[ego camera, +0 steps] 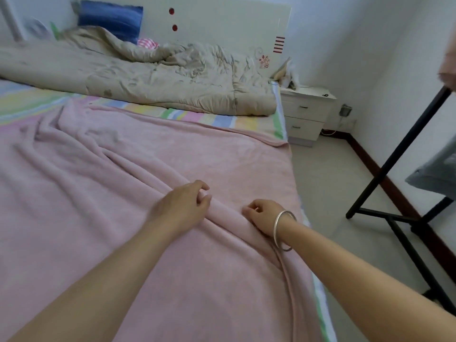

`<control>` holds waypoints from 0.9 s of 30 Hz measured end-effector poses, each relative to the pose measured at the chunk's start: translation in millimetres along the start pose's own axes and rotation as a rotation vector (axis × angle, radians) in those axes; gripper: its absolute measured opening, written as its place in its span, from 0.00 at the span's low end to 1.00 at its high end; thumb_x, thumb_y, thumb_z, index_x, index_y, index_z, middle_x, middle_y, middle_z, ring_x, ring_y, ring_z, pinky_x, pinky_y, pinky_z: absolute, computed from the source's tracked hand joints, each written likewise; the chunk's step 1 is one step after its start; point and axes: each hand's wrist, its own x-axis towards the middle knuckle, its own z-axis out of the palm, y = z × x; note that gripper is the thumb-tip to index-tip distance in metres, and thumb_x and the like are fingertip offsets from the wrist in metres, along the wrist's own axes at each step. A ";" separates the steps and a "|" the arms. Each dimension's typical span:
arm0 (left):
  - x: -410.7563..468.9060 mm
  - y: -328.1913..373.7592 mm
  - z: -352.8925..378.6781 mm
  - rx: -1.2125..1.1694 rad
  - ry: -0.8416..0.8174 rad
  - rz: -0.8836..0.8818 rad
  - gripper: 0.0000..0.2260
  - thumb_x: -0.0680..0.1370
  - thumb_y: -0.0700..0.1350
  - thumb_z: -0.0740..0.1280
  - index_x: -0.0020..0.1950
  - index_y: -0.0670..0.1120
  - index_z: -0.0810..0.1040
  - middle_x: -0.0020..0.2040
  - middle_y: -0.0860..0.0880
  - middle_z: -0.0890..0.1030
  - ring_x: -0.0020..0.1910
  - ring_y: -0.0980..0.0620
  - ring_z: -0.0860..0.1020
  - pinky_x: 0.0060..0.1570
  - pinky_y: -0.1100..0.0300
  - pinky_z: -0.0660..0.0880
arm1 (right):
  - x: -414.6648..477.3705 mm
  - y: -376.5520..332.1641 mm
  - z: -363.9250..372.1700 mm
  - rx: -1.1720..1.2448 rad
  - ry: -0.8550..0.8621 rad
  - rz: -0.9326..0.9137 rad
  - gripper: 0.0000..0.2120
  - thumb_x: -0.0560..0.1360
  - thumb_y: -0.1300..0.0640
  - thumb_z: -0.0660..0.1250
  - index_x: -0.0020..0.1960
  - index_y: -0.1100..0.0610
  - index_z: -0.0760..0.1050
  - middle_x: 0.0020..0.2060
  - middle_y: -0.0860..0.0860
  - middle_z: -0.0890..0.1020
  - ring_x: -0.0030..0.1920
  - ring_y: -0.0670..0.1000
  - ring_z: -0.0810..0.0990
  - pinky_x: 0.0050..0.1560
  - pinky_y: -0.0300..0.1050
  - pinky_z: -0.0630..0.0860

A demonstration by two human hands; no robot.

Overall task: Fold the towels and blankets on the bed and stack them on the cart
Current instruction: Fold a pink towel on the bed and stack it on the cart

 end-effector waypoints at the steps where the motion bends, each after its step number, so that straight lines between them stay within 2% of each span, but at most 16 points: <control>1: -0.8 4.1 3.1 0.015 0.004 -0.019 0.13 0.78 0.57 0.57 0.61 0.58 0.73 0.50 0.59 0.79 0.53 0.50 0.78 0.53 0.53 0.76 | -0.7 -1.7 1.6 -0.085 -0.025 -0.010 0.14 0.79 0.45 0.60 0.39 0.51 0.75 0.41 0.51 0.80 0.44 0.53 0.78 0.45 0.41 0.73; 3: -4.0 8.9 9.2 0.021 0.029 -0.076 0.13 0.78 0.55 0.57 0.60 0.57 0.75 0.54 0.57 0.79 0.54 0.50 0.78 0.54 0.52 0.76 | -4.3 -8.0 5.9 -0.176 -0.141 0.018 0.21 0.80 0.41 0.54 0.43 0.53 0.77 0.48 0.55 0.80 0.52 0.55 0.78 0.51 0.44 0.70; 4: -7.4 10.7 10.3 0.010 0.047 -0.111 0.12 0.78 0.53 0.57 0.59 0.56 0.75 0.55 0.56 0.79 0.54 0.50 0.78 0.54 0.52 0.76 | -7.2 -13.1 7.2 -0.189 -0.195 0.043 0.25 0.80 0.40 0.52 0.52 0.56 0.79 0.54 0.56 0.80 0.57 0.57 0.77 0.55 0.45 0.70; 5: -9.1 10.3 12.8 -0.008 0.055 -0.130 0.12 0.78 0.52 0.58 0.59 0.55 0.76 0.55 0.55 0.79 0.54 0.50 0.78 0.54 0.52 0.76 | -8.3 -15.2 10.5 -0.178 -0.231 0.088 0.29 0.80 0.38 0.50 0.61 0.59 0.77 0.61 0.57 0.78 0.61 0.58 0.76 0.59 0.46 0.70; 7: -10.8 8.0 13.2 -0.025 0.056 -0.131 0.12 0.78 0.48 0.60 0.59 0.53 0.77 0.55 0.52 0.80 0.54 0.49 0.78 0.55 0.52 0.75 | -12.7 -15.5 16.7 -0.127 -0.248 0.133 0.33 0.79 0.36 0.50 0.68 0.60 0.71 0.66 0.57 0.75 0.64 0.58 0.74 0.61 0.46 0.68; 10: -11.6 5.2 10.4 -0.002 0.100 -0.092 0.16 0.75 0.43 0.60 0.61 0.52 0.76 0.57 0.50 0.79 0.56 0.48 0.77 0.56 0.50 0.75 | -21.7 -4.9 8.9 0.091 -0.164 0.134 0.29 0.79 0.38 0.56 0.64 0.60 0.75 0.60 0.56 0.78 0.57 0.56 0.76 0.54 0.42 0.68; 13: -20.8 20.4 8.1 0.056 0.248 0.066 0.16 0.73 0.42 0.61 0.60 0.48 0.76 0.56 0.47 0.77 0.58 0.44 0.75 0.56 0.48 0.74 | -19.5 17.4 -11.7 0.302 0.062 0.125 0.18 0.79 0.44 0.60 0.57 0.56 0.81 0.53 0.54 0.80 0.56 0.55 0.77 0.57 0.42 0.70; 15: -38.2 40.8 5.2 0.039 0.309 0.195 0.13 0.73 0.41 0.62 0.56 0.46 0.78 0.52 0.47 0.78 0.54 0.44 0.76 0.53 0.49 0.74 | -16.0 28.7 -26.2 0.334 0.187 0.161 0.18 0.79 0.45 0.61 0.58 0.57 0.81 0.56 0.55 0.81 0.58 0.57 0.78 0.61 0.44 0.71; 16: -53.0 52.0 5.6 0.009 0.295 0.223 0.11 0.73 0.41 0.63 0.54 0.47 0.77 0.49 0.50 0.78 0.50 0.46 0.76 0.50 0.50 0.74 | -18.6 33.7 -31.3 0.322 0.217 0.168 0.18 0.79 0.46 0.61 0.58 0.57 0.80 0.56 0.55 0.80 0.57 0.57 0.78 0.60 0.44 0.71; 17: -65.3 61.9 4.9 -0.023 0.255 0.227 0.08 0.74 0.43 0.64 0.52 0.49 0.77 0.45 0.54 0.78 0.46 0.49 0.77 0.47 0.52 0.75 | -19.0 33.4 -38.5 0.293 0.220 0.163 0.16 0.80 0.47 0.60 0.57 0.55 0.80 0.53 0.54 0.80 0.54 0.55 0.77 0.56 0.42 0.70; 19: -97.9 77.6 8.6 -0.085 0.021 0.162 0.02 0.76 0.47 0.66 0.47 0.52 0.76 0.38 0.57 0.79 0.38 0.53 0.78 0.43 0.55 0.76 | -24.1 35.3 -43.4 0.227 0.208 0.168 0.13 0.80 0.48 0.60 0.51 0.54 0.80 0.46 0.53 0.77 0.46 0.52 0.74 0.47 0.40 0.66; 22: -145.3 94.6 13.1 -0.268 -0.480 0.010 0.09 0.78 0.51 0.67 0.46 0.45 0.77 0.35 0.52 0.82 0.29 0.54 0.80 0.30 0.60 0.76 | -28.5 37.0 -35.2 0.140 0.180 0.119 0.11 0.77 0.51 0.65 0.47 0.58 0.81 0.40 0.52 0.77 0.43 0.51 0.73 0.47 0.42 0.70; 23: -157.1 98.7 12.3 -0.313 -0.579 -0.023 0.10 0.78 0.50 0.68 0.48 0.43 0.77 0.35 0.50 0.82 0.28 0.54 0.80 0.27 0.61 0.75 | -30.2 37.0 -31.3 0.134 0.160 0.106 0.08 0.76 0.52 0.67 0.47 0.56 0.81 0.39 0.51 0.78 0.43 0.51 0.75 0.50 0.42 0.72; 25: -177.0 103.0 7.7 -0.385 -0.658 -0.059 0.09 0.78 0.47 0.69 0.49 0.40 0.77 0.35 0.49 0.82 0.29 0.52 0.80 0.24 0.61 0.74 | -40.8 36.5 -24.0 0.102 0.135 0.082 0.04 0.74 0.52 0.70 0.47 0.52 0.78 0.40 0.49 0.79 0.47 0.52 0.78 0.56 0.43 0.75; 27: -193.1 107.5 3.1 -0.442 -0.726 -0.100 0.10 0.77 0.45 0.70 0.50 0.39 0.78 0.35 0.47 0.82 0.31 0.48 0.80 0.25 0.60 0.74 | -56.4 37.8 -18.5 0.009 0.110 0.049 0.06 0.75 0.50 0.69 0.48 0.52 0.78 0.44 0.50 0.80 0.50 0.53 0.79 0.58 0.45 0.74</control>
